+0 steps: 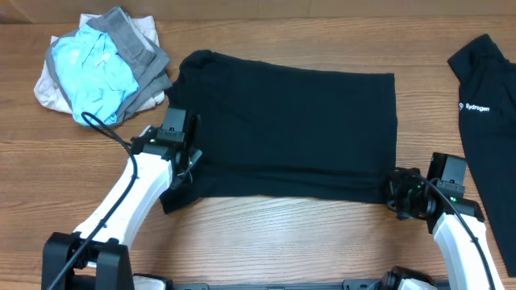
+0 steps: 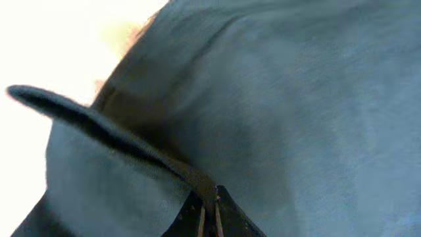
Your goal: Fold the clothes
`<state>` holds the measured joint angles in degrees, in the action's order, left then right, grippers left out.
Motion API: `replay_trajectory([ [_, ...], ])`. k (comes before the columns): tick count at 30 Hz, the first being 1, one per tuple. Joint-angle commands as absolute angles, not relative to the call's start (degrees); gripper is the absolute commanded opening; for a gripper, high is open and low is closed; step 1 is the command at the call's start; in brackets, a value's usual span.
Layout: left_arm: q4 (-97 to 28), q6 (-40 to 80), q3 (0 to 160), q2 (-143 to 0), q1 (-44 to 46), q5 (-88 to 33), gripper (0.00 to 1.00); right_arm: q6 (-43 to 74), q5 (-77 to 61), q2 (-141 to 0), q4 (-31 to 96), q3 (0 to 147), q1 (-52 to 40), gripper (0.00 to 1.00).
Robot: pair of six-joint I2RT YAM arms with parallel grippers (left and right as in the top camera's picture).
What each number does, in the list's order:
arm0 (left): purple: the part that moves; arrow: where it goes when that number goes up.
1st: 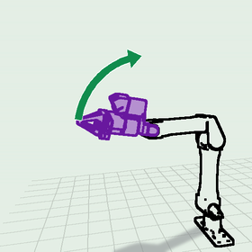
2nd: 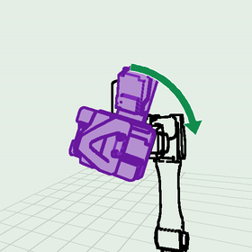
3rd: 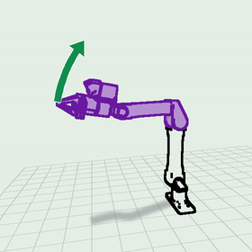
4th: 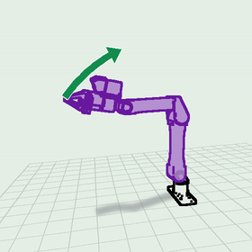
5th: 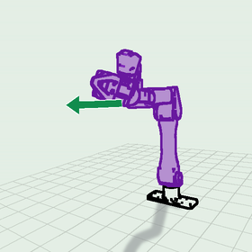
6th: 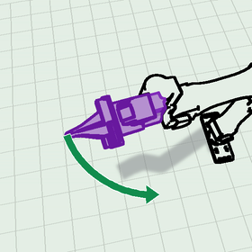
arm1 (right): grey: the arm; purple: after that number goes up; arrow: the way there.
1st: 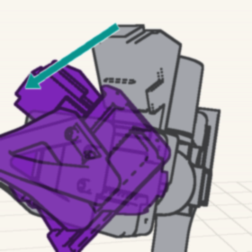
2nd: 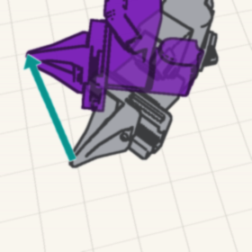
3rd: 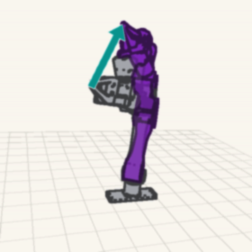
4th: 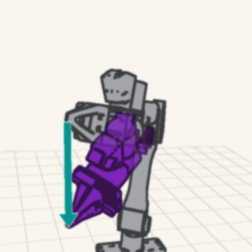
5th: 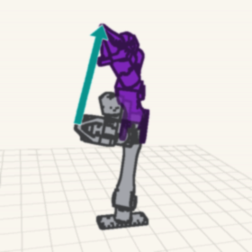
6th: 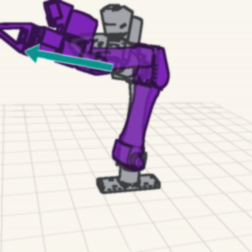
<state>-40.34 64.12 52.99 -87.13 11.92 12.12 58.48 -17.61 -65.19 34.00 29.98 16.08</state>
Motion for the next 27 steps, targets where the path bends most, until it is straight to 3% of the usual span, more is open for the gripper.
replay_trajectory([
  [1,-38.1,58.3,54.2,-87.6,11.7,15.6,0.04,58.8,-16.2,-65.4,32.3,31.2,16.2,0.04],
  [14,-28.9,47.5,54.2,-87.7,11.7,15.6,0.05,58.6,-16.8,-72.9,21.0,31.2,16.0,0.04],
  [27,-26.7,46.2,54.2,-93.2,11.7,15.8,0.04,58.3,-15.9,-77.6,10.7,31.2,10.3,0.04],
])
